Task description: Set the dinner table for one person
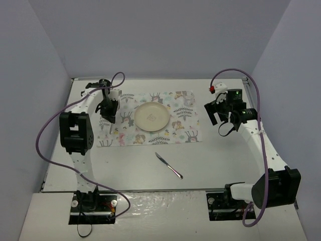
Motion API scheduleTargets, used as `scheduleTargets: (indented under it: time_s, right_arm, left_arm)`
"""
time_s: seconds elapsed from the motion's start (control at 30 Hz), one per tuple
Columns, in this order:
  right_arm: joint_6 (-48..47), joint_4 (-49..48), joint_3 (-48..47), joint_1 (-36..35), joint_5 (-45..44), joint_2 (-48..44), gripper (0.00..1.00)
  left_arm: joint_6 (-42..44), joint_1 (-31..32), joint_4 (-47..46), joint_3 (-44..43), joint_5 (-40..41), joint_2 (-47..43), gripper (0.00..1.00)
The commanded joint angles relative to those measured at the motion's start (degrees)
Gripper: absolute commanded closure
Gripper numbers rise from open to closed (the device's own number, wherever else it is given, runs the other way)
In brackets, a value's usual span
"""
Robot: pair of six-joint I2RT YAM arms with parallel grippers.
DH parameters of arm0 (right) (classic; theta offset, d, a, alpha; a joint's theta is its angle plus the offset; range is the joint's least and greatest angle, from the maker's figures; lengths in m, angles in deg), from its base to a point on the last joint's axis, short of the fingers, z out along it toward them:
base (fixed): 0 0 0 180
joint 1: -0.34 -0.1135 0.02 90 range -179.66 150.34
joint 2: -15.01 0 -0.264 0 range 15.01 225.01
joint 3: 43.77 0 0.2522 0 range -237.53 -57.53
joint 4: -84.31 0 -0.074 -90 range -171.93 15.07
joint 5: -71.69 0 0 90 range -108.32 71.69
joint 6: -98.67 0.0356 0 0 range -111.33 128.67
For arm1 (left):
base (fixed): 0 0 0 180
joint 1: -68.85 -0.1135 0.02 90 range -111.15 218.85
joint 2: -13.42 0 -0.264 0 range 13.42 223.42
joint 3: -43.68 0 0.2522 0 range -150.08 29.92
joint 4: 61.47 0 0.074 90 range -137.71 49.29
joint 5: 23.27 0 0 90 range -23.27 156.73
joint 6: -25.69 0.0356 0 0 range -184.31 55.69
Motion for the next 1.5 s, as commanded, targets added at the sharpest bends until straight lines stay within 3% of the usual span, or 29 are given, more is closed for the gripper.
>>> scheduleTargets:
  time_s: [0.0, 0.6, 0.83, 0.9, 1.03, 1.1, 1.17, 1.3, 1.47]
  right_arm:
    - [1.1, -4.6, 0.6, 0.7, -1.0, -1.3, 0.04]
    - [1.8, -5.4, 0.8, 1.2, 0.0, 0.9, 0.05]
    - [1.9, -5.6, 1.3, 1.2, 0.8, 0.5, 0.04]
    - [1.8, -5.7, 1.5, 1.2, 1.1, 0.3, 0.05]
    - [1.8, -5.5, 1.7, 1.0, 1.5, 0.1, 0.04]
    - [1.4, -5.0, 1.8, 0.3, 2.1, 0.1, 0.02]
    - [-0.7, -2.6, 1.4, -2.5, 1.6, 0.6, 0.00]
    - [-6.7, 11.3, -0.6, -11.2, 1.6, 4.8, 0.00]
    - [-8.6, 27.3, -4.0, -23.4, 11.3, 17.1, 0.00]
  left_arm:
    - [-7.5, -0.3, -3.4, -4.3, 2.8, 1.5, 1.00]
    - [-13.7, 0.5, -3.5, -13.4, -0.7, 11.7, 1.00]
    - [-14.2, 1.1, -3.9, -11.7, -2.4, 12.3, 1.00]
    - [-14.1, 1.1, -4.5, -11.3, -2.0, 12.3, 0.93]
    - [-13.3, 1.2, -5.6, -10.7, -1.3, 11.5, 0.34]
    - [-12.8, 1.2, -6.3, -10.1, 0.1, 10.2, 0.17]
    - [-12.5, 1.0, -6.0, -10.4, 1.7, 9.3, 0.13]
    - [-10.8, 0.1, -5.5, -10.8, 5.2, 6.3, 0.10]
    - [-9.4, -3.4, -5.2, -9.2, 5.9, 2.5, 0.10]
